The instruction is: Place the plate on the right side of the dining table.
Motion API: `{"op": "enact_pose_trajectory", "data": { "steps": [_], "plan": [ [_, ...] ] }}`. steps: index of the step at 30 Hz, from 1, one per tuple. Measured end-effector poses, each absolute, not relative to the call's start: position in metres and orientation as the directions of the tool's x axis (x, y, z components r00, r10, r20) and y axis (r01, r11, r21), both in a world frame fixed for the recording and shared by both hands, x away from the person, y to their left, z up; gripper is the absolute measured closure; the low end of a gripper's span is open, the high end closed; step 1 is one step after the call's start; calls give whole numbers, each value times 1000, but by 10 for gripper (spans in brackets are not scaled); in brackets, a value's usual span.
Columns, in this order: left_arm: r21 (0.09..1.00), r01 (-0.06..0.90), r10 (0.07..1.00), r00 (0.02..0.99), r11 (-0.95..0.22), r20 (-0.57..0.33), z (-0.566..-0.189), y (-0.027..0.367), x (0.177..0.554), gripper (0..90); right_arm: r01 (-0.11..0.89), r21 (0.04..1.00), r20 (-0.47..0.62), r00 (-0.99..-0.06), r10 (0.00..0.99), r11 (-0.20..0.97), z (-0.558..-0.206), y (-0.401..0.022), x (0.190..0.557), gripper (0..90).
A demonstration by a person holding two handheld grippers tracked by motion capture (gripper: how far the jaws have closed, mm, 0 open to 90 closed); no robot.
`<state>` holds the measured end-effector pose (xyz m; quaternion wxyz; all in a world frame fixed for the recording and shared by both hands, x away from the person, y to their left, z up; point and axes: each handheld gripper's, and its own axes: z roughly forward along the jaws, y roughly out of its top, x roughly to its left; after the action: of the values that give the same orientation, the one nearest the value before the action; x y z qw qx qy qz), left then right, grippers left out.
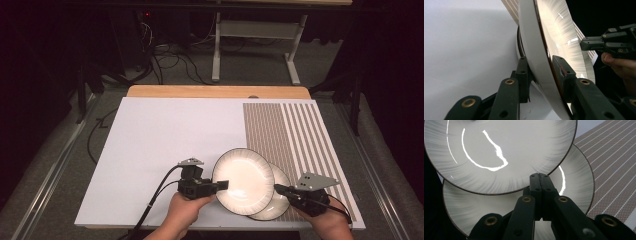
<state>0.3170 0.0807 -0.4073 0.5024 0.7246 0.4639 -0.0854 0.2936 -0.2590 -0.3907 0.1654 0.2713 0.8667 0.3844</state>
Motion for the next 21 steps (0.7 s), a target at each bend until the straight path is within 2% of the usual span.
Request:
{"op": "enact_pose_trajectory", "data": {
  "steps": [3,14,21],
  "plan": [
    [655,754,583,555,-51,-593,-406,81,317,712,339,766,-77,-796,601,547,-389,-260,293,900],
    [691,723,571,571,-10,-590,-403,84,315,756,382,812,-23,-734,679,441,-382,-278,295,801],
    [720,694,563,584,26,-584,-398,92,316,784,368,841,-39,-689,724,396,-377,-288,296,674]
  ]
}}
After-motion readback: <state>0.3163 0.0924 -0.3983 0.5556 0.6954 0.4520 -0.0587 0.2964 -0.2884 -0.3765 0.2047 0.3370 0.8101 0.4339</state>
